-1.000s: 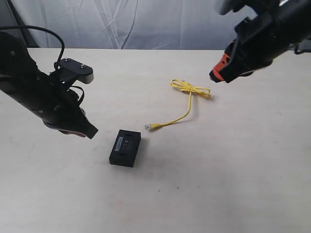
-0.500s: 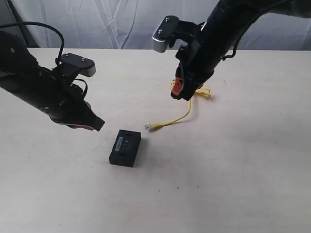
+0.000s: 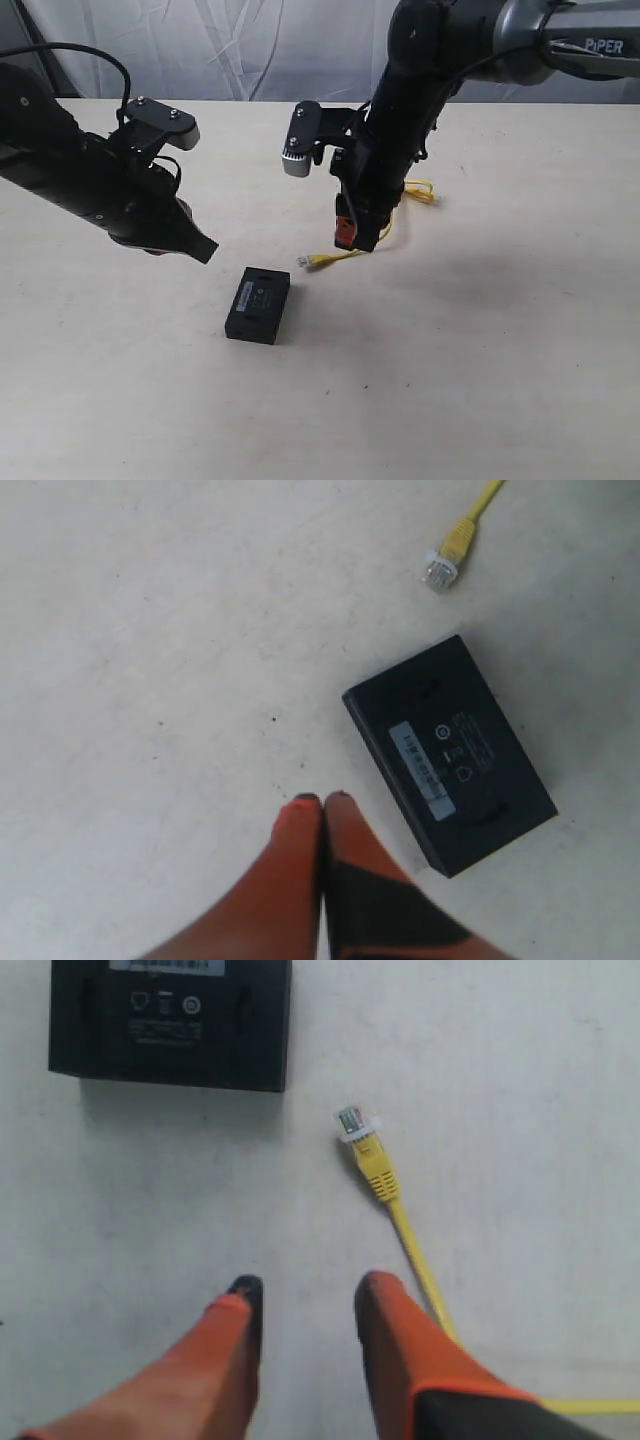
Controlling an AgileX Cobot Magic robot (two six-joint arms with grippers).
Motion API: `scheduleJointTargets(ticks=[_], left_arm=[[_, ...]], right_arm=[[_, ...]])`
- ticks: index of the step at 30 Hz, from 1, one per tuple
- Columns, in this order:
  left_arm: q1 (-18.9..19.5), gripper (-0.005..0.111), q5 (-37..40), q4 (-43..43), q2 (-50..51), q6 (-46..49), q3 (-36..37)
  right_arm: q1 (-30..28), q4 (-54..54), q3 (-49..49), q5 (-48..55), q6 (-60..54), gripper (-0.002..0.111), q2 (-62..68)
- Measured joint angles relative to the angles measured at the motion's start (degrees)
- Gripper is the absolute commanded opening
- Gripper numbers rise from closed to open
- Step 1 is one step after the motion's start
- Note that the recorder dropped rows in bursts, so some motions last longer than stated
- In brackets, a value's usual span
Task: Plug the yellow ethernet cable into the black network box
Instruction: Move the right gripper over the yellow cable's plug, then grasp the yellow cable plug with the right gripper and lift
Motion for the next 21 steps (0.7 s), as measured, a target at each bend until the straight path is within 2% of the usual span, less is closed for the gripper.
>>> scheduleJointTargets(ticks=[4,11,21], left_arm=[[0.0,0.0,-0.39,0.0,0.0,0.5,0.0],[0.0,0.0,-0.94,-1.6,3.07,0.91,0.0],[0.0,0.0,-1.8,-3.73,7.22,2.04,0.0]], right_arm=[[0.0,0.88,0.0,-0.98,-5.16,0.043,1.72],[0.11,9.24,-0.13,-4.08,-19.71,0.043,3.03],[0.11,10.02,-0.24,-5.94,-22.39,0.043,5.6]])
